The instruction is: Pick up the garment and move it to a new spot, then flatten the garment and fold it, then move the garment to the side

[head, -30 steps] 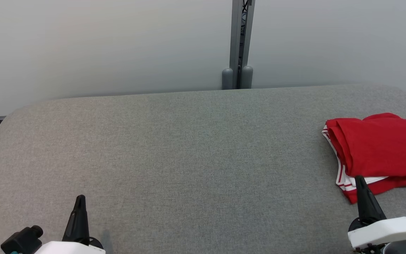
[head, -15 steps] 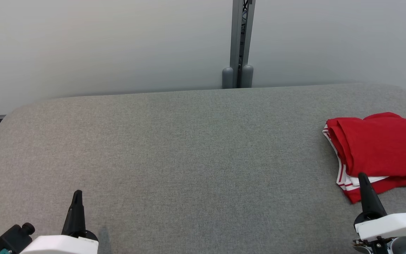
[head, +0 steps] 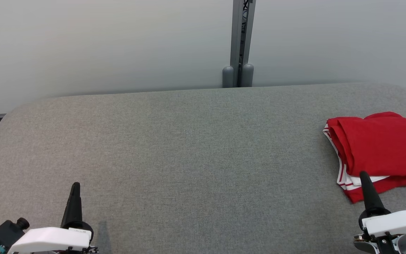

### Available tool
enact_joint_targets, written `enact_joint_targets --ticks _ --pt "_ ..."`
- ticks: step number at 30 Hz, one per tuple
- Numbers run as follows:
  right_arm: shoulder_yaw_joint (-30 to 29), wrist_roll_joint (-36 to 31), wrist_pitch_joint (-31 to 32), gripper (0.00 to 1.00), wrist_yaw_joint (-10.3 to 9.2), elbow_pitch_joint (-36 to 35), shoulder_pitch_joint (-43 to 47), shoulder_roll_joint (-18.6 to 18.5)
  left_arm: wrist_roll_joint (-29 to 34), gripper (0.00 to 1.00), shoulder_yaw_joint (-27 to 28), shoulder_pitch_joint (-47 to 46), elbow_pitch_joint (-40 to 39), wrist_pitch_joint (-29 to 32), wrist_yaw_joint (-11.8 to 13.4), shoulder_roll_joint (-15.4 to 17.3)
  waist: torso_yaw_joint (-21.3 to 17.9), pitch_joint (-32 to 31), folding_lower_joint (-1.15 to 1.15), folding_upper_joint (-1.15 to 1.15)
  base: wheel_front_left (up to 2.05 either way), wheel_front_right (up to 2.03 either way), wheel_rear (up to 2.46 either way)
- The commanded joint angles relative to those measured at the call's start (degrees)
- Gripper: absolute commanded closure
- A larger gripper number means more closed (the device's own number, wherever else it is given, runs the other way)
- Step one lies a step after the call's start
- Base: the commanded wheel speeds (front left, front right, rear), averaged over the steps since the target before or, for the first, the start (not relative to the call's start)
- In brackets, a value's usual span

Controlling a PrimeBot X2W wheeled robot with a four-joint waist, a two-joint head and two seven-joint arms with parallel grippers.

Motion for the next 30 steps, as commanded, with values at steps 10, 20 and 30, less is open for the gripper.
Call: enact_joint_targets --ticks 10,20,30 --pt "-1.24 6.59 1.93 1.0 0.01 -0.46 -1.51 0.01 -7.08 1.0 0.67 -2.36 -0.31 1.71 -0.5 0.44 0.05 0.16 0.0 0.0 0.0 0.0 0.0" --pt "-2.06 11.78 3.44 1.0 0.01 -0.41 -1.9 0.32 -12.6 1.0 1.0 -3.26 -0.12 3.12 -0.72 0.47 0.09 0.31 0.0 0.0 0.0 0.0 0.0" --pt "-2.76 16.62 4.78 1.0 0.01 -0.33 -2.08 0.6 -17.76 1.0 1.3 -4.06 0.06 4.45 -0.85 0.51 0.13 0.47 0.0 0.0 0.0 0.0 0.0"
